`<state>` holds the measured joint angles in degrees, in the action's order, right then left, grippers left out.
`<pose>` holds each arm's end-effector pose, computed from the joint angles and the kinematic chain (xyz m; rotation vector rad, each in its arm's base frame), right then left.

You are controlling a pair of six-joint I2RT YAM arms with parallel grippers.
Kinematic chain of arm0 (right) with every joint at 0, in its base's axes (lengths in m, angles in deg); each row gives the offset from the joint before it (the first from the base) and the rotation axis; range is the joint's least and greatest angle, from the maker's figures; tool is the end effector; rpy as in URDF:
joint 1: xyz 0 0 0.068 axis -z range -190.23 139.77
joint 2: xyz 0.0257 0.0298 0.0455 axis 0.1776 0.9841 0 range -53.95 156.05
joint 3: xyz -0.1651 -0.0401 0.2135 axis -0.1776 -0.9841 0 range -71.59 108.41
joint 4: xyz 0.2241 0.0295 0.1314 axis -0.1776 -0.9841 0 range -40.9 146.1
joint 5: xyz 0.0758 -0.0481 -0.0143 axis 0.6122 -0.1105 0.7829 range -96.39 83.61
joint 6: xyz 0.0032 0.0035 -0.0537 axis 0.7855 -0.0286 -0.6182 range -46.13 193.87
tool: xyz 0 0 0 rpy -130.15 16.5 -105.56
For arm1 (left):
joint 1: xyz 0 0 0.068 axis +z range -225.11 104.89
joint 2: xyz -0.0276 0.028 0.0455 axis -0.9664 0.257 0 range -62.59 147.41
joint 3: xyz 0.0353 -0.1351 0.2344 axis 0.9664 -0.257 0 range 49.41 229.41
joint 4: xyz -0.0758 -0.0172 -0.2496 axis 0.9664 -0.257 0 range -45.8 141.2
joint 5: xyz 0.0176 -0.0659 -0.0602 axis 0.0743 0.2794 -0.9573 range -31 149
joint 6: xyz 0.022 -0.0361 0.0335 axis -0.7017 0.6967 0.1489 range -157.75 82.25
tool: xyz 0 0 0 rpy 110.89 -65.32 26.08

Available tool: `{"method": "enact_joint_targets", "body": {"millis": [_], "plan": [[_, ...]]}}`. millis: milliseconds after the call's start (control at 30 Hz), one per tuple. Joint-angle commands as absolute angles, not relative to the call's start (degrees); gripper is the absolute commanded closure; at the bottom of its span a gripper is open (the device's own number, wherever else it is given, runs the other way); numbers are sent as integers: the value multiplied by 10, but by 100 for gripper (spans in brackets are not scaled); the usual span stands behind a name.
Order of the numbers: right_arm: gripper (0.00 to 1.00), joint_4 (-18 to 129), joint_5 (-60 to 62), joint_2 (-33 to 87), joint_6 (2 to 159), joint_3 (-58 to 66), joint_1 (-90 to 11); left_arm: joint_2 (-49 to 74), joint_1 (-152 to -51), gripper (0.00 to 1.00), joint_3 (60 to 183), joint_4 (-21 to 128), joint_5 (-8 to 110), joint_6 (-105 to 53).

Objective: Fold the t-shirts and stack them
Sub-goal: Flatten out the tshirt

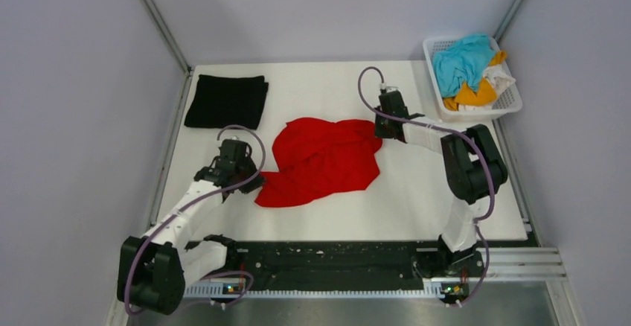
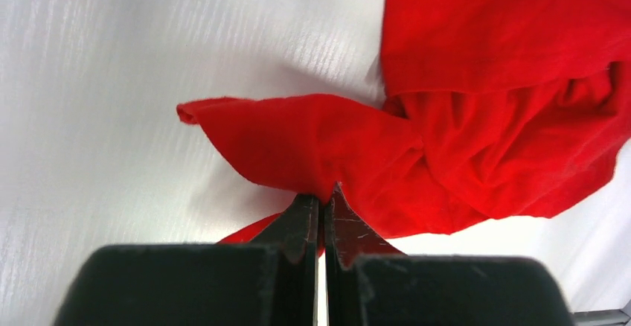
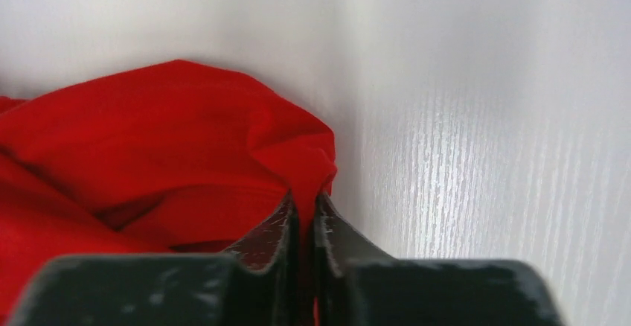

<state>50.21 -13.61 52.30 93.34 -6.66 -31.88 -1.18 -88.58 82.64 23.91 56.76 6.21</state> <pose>0.3658 0.1405 0.1701 0.0135 2.3947 0.1880 0.1942 -0.0481 0.1923 -0.6677 2.5105 -0.4326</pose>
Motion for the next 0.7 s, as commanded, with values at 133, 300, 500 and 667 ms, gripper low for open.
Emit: {"method": "enact_joint_targets", "body": {"millis": [133,300,500,667], "plan": [[100,430,-129,445,933,20,-324,-82,-885,100,949,213,574,14],[100,310,-116,328,927,108,-308,-111,-884,100,1077,266,577,-38],[100,244,-103,214,930,215,-294,-81,-884,100,1280,294,585,-80],[100,225,-161,150,945,274,-295,-46,-884,100,1395,306,602,-101]]}}
